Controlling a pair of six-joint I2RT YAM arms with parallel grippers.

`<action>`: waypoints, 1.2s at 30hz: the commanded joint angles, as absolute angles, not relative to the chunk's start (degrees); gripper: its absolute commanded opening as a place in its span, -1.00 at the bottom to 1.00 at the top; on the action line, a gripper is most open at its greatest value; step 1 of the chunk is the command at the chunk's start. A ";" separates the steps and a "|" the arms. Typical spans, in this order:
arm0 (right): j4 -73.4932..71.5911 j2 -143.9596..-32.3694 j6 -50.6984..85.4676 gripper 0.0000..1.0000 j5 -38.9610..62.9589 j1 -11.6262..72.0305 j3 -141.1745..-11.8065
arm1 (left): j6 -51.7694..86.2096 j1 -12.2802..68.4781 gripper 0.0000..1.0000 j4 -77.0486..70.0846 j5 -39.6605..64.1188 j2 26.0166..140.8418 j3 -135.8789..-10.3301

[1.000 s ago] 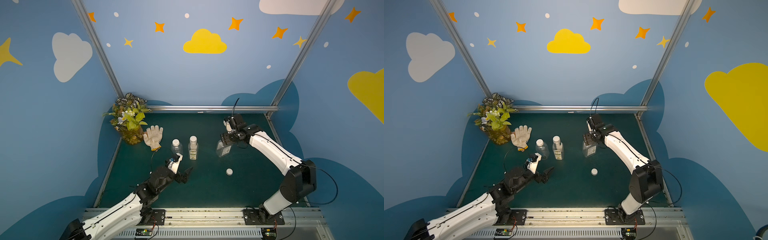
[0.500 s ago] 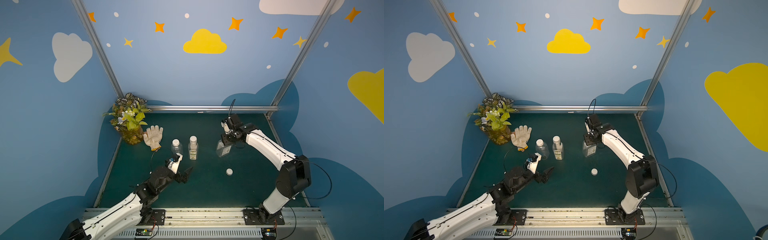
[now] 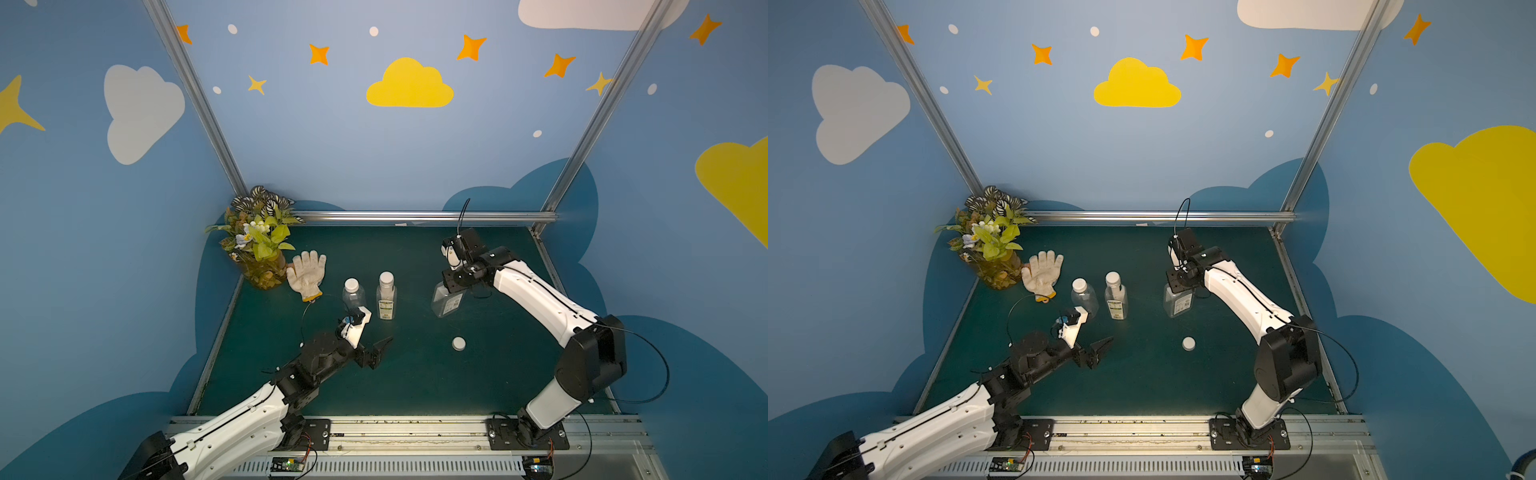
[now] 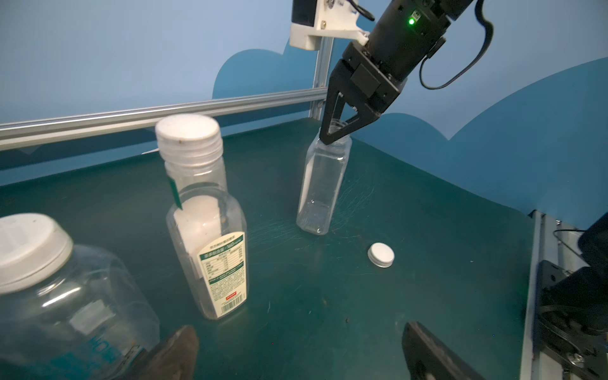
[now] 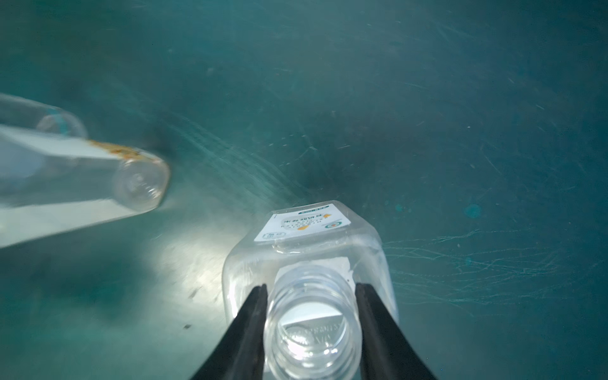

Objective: Screw on the bottle caps
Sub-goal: Pick up the plastic bottle at the center of the board, then place the plastic bottle at the center of the board.

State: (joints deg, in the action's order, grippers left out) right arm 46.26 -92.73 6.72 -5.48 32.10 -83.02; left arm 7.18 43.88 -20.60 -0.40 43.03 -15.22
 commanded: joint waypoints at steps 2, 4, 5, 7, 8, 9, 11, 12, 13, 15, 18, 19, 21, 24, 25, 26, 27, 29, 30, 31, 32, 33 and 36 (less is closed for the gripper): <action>48.07 -85.47 10.41 -0.80 -4.74 37.00 -82.46 | 5.63 43.74 1.00 -25.67 4.84 42.80 -14.83; 47.79 -83.48 12.51 -0.80 -5.73 39.98 -81.32 | 5.31 43.72 1.00 -26.19 6.16 42.80 -14.85; 47.46 -82.95 13.36 -0.80 -6.09 40.95 -80.68 | 5.28 43.77 1.00 -26.32 6.69 42.80 -14.85; 46.04 -81.15 16.03 -0.81 -6.61 43.34 -78.62 | 5.12 43.79 1.00 -26.45 7.95 42.89 -14.85; 45.57 -80.60 16.98 -0.80 -6.71 44.43 -77.81 | 5.02 43.77 1.00 -26.38 8.40 42.97 -14.85; 45.21 -80.07 18.52 -0.80 -7.57 45.89 -76.88 | 4.92 43.77 1.00 -26.45 8.76 42.90 -14.81; 44.26 -79.43 20.85 -0.80 -9.09 48.42 -75.41 | 5.00 43.77 1.00 -26.46 8.64 42.44 -14.53; 43.38 -79.17 21.77 -0.81 -9.46 49.72 -74.46 | 5.00 43.77 1.00 -26.50 8.29 42.13 -14.35; 42.80 -79.07 22.45 -0.80 -9.73 50.80 -73.69 | 5.07 43.76 1.00 -26.54 7.82 41.89 -14.17; 42.15 -79.18 23.81 -0.80 -11.25 52.89 -72.82 | 5.03 43.76 1.00 -26.29 6.74 41.28 -13.82; 41.83 -80.42 24.74 -0.80 -13.27 55.86 -72.31 | 5.00 43.77 1.00 -25.74 6.36 40.77 -13.71; 41.91 -80.91 24.93 -0.79 -13.80 56.63 -72.33 | 5.00 43.77 1.00 -25.66 6.33 40.72 -13.63; 41.96 -82.09 25.27 -0.77 -14.69 58.08 -72.40 | 5.03 43.84 1.00 -25.50 6.33 40.69 -13.54; 42.10 -83.46 25.48 -0.74 -15.85 59.52 -72.59 | 5.16 43.88 1.00 -25.44 6.34 40.78 -13.45; 42.10 -83.81 25.70 -0.74 -15.91 59.75 -72.62 | 5.18 43.77 1.00 -25.49 6.33 40.72 -13.36; 41.95 -84.23 25.87 -0.74 -15.89 60.02 -72.60 | 5.16 43.77 1.00 -25.58 6.42 40.73 -13.32; 41.76 -84.60 26.17 -0.74 -15.78 60.28 -72.59 | 5.18 43.77 1.00 -25.72 6.50 40.63 -13.27; 41.40 -85.44 26.56 -0.72 -15.56 60.66 -72.51 | 5.19 43.77 1.00 -25.78 6.68 40.70 -13.18; 41.36 -85.87 26.79 -0.71 -15.56 60.93 -72.47 | 5.13 43.79 1.00 -25.90 6.68 40.65 -13.18; 41.37 -86.40 27.03 -0.70 -15.43 61.15 -72.56 | 5.19 43.77 1.00 -25.92 6.81 40.69 -13.10; 41.27 -86.85 27.16 -0.69 -15.30 61.32 -72.55 | 5.19 43.73 1.00 -25.88 6.90 40.69 -13.05; 41.20 -87.32 27.28 -0.67 -15.29 61.64 -72.59 | 5.13 43.76 1.00 -26.00 6.94 40.69 -13.01; 41.31 -88.62 27.40 -0.60 -15.21 62.00 -72.66 | 5.14 43.74 1.00 -26.02 7.12 40.69 -12.85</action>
State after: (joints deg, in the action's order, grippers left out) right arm 41.32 -87.13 26.20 -14.81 61.39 -72.34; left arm 5.58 43.88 -24.56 6.66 41.23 -13.39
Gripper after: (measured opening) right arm 0.410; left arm 0.999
